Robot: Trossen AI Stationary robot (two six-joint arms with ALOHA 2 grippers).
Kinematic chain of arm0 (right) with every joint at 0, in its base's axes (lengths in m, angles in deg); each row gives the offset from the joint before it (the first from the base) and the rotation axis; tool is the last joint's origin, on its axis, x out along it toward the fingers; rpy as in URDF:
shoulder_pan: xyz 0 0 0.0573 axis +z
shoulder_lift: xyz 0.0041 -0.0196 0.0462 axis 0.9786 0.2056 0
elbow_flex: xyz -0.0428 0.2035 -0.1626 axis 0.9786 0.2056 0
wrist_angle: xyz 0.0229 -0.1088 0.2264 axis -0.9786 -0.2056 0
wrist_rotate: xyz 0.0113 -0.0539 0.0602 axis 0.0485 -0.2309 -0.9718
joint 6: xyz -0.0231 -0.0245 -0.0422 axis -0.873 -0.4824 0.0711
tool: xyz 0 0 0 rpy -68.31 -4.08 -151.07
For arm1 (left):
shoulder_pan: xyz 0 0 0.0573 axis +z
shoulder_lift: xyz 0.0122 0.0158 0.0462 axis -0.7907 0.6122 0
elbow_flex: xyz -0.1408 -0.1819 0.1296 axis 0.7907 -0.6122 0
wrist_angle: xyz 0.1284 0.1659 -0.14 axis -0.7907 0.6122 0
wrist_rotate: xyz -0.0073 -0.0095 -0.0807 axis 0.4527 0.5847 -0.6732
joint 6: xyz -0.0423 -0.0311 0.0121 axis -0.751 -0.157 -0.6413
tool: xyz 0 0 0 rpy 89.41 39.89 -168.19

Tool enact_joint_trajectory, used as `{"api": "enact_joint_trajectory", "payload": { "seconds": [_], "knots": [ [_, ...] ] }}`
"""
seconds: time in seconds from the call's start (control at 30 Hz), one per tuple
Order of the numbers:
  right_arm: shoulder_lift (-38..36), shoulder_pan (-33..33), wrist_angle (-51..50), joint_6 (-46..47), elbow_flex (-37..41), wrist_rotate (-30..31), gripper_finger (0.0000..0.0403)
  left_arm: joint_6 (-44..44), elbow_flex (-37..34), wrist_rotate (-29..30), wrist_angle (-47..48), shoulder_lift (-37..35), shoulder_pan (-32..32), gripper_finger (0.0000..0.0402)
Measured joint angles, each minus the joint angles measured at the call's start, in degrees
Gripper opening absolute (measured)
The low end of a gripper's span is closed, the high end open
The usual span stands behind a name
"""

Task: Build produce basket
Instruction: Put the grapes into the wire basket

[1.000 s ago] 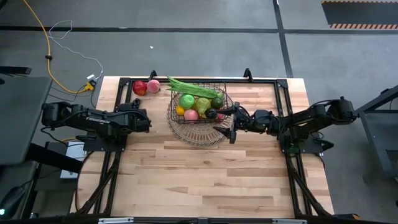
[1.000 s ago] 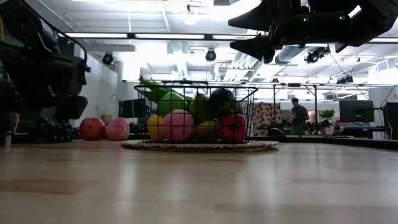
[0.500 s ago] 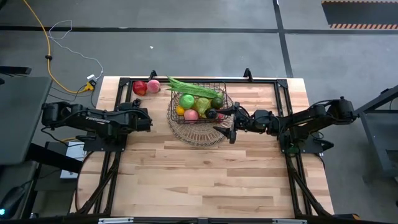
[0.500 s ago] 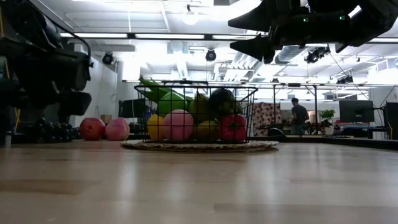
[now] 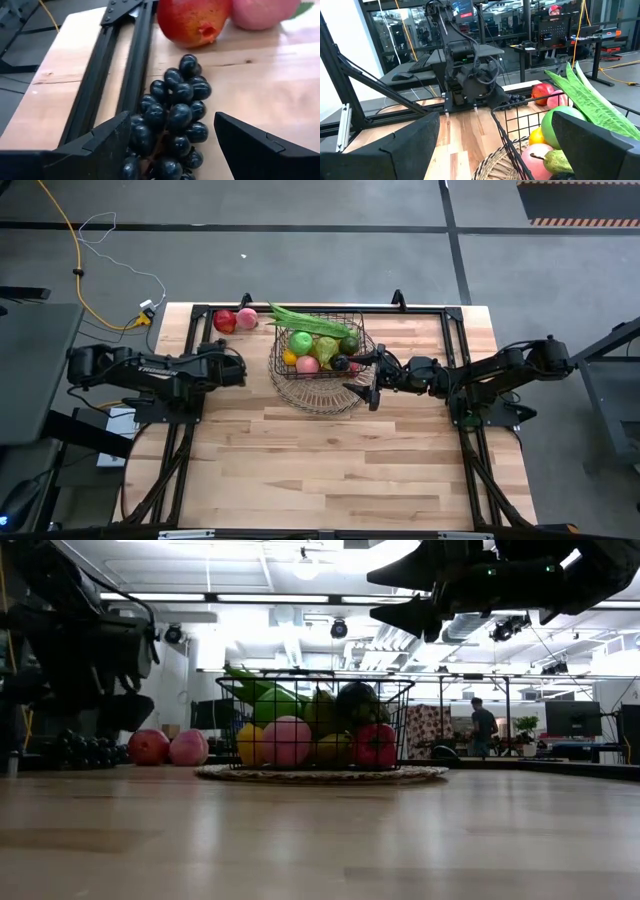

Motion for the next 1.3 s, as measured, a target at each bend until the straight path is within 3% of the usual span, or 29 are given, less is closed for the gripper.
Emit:
{"api": "enact_joint_trajectory", "payload": {
  "seconds": [0.27,0.5,0.77,1.3],
  "knots": [
    [0.00,0.02,0.01,0.02,0.00,0.69,0.0374,17.79,0.00,-2.11,-12.42,0.00,7.37,0.0275],
    [0.00,0.02,-0.15,-0.04,0.00,0.72,0.0374,25.64,0.02,-3.69,-16.36,0.00,13.12,0.0270],
    [0.00,0.02,-0.15,0.42,0.00,0.79,0.0374,33.10,0.02,-7.58,-20.93,0.00,17.50,0.0251],
    [0.00,0.00,-0.15,0.44,0.00,0.83,0.0374,39.58,0.02,-12.96,-21.89,0.04,22.18,0.0250]
  ]
}}
